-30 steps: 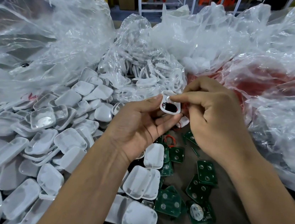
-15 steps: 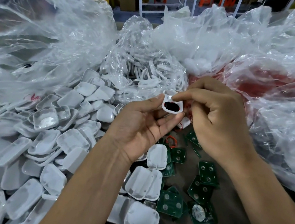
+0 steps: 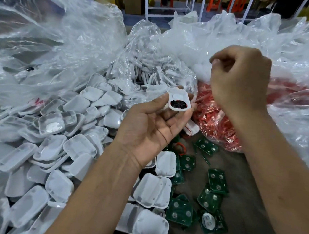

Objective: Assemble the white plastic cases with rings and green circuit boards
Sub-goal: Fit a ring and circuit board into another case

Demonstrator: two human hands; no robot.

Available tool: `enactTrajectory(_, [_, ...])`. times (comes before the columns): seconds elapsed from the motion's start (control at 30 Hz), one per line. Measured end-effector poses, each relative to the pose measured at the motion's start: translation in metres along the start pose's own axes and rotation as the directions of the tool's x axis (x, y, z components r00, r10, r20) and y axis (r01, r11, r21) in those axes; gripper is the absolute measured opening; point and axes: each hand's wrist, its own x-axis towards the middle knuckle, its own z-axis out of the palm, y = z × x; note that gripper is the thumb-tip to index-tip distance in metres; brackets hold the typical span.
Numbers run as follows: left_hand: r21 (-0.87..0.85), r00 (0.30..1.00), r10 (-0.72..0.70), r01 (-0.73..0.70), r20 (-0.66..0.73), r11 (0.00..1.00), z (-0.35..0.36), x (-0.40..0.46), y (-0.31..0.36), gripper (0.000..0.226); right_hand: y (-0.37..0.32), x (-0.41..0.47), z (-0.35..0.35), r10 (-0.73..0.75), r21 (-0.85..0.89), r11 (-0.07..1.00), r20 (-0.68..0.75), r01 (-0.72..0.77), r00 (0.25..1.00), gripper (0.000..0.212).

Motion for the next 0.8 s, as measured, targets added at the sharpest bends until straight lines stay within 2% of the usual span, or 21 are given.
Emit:
enactTrajectory(0.07, [-0.045,1.0,-0.002,0.003,0.017,0.999,0.0,-0.001,0.001,0.037,0.009,0.038,0.015,0.04,-0.193,0.981,0.095,-0.021,0.995,0.026])
enactTrajectory(0.13, [-0.062,1.0,-0.007,0.009,0.025,0.998,0.0,-0.001,0.002,0.033,0.018,0.064,0.03,0.125,-0.402,0.916,0.266,-0.008,0.956,0.029])
enactTrajectory(0.2, [-0.073,1.0,-0.008,0.009,0.024,0.997,0.0,-0.001,0.001,0.031,0.024,0.074,0.041,0.184,-0.509,0.859,0.402,0.052,0.897,0.028])
enactTrajectory(0.23, [-0.08,1.0,-0.006,0.008,0.021,0.997,0.001,-0.001,0.001,0.031,0.026,0.076,0.044,0.19,-0.521,0.851,0.417,0.063,0.889,0.027])
enactTrajectory(0.37, [-0.096,1.0,-0.011,0.011,0.01,0.995,0.001,-0.001,0.001,0.029,0.033,0.077,0.043,0.18,-0.445,0.895,0.267,-0.044,0.947,0.026])
enactTrajectory(0.5, [-0.11,1.0,-0.008,0.008,0.001,0.994,-0.001,-0.001,0.001,0.03,0.032,0.072,0.033,0.174,-0.35,0.928,0.104,-0.127,0.979,0.014])
enactTrajectory(0.67, [-0.11,1.0,0.002,-0.002,0.0,0.994,0.0,-0.001,0.001,0.03,0.026,0.064,0.021,0.113,-0.248,0.964,0.064,-0.094,0.992,0.024])
enactTrajectory(0.73, [-0.11,1.0,0.005,-0.005,-0.001,0.994,0.0,-0.002,0.001,0.027,0.021,0.06,0.013,0.041,-0.15,0.988,0.034,-0.035,0.999,0.025])
enactTrajectory(0.8, [-0.121,1.0,0.005,-0.006,-0.003,0.993,0.0,-0.002,0.001,0.027,0.014,0.047,0.003,0.004,0.025,1.0,-0.026,-0.003,1.0,0.024])
